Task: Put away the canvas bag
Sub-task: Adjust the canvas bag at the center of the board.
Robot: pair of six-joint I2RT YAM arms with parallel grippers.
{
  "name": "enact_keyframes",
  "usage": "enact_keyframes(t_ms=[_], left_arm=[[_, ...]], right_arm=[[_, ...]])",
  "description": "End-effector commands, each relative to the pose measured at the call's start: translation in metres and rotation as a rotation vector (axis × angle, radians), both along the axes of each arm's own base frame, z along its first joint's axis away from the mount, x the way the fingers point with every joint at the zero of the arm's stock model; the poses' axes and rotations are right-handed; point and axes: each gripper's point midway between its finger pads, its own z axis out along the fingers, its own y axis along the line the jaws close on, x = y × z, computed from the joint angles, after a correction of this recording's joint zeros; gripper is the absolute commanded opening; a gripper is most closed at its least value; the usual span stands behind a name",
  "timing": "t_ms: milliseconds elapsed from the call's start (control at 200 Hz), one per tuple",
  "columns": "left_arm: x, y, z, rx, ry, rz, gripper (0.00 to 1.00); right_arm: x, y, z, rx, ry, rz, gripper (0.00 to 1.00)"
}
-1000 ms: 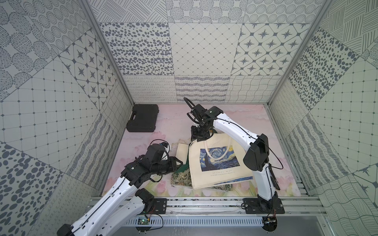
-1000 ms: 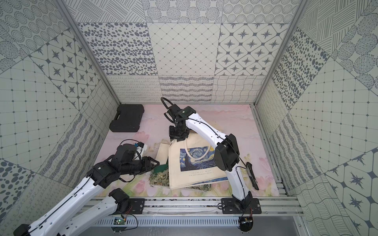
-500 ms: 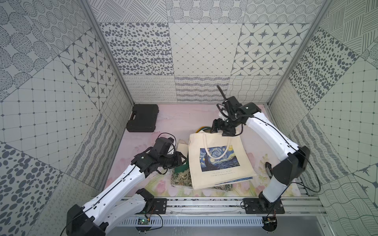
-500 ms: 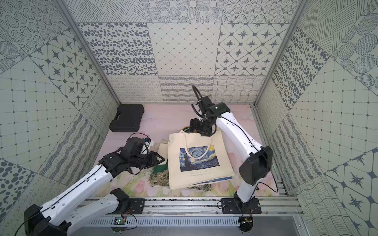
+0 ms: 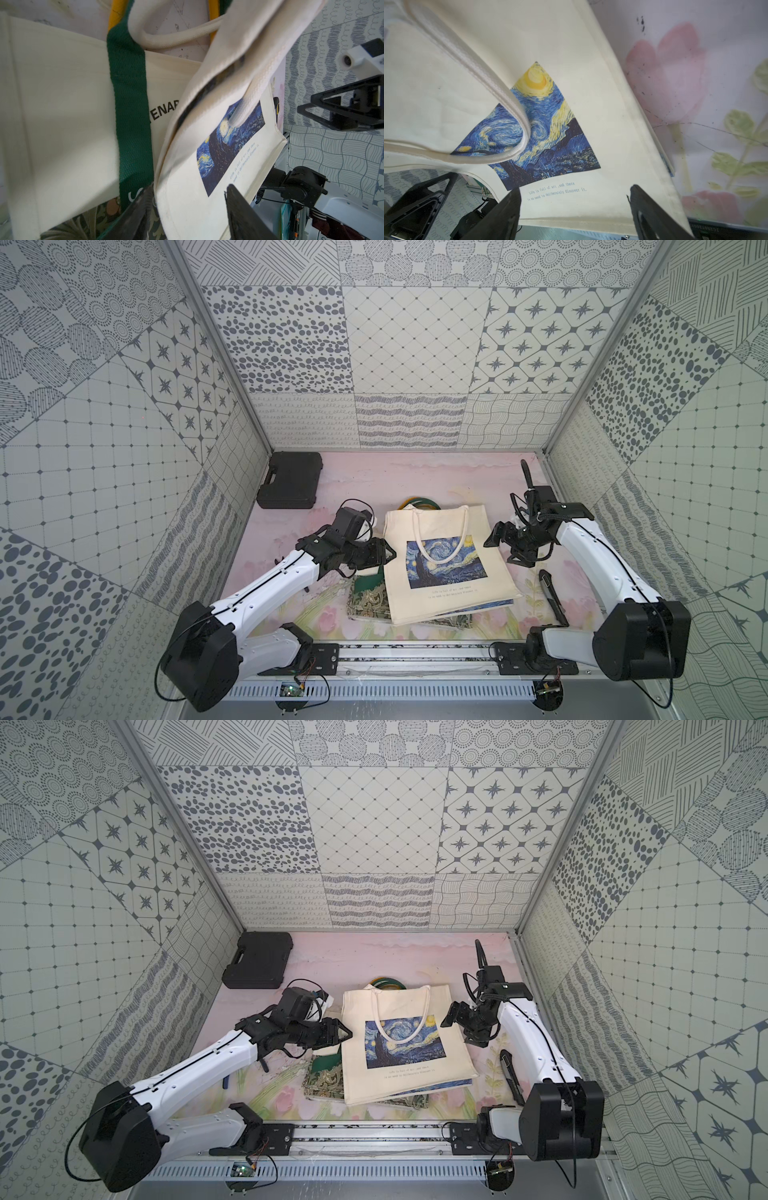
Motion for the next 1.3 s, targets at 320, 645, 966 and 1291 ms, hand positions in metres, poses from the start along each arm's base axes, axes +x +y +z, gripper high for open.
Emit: enact_keyframes(t_ms=[320,645,966,1291], left_arm=[[0.029,-0.017,-0.014,0.045,-0.115,-0.169,0.57],[0.033,-0.013,-0.037,0.099,-0.059,-0.163,0.57],[0.035,-0.025,-0.02,-0.076,-0.121,-0.143,0.57],[0.045,-0.055,-0.008,-0.356,-0.155,-0.118,0.52]], right_arm=[[0.022,-0.016,-0.004,0.082,-0.104,-0.067,0.83],[0.018,-0.017,-0.017,0.103,-0.094,-0.087,0.83],[0.019,-0.012,-0.037,0.14,-0.061,-0.087,0.81],[0.023,0.0,-0.057,0.24,-0.029,-0.112,0.79]])
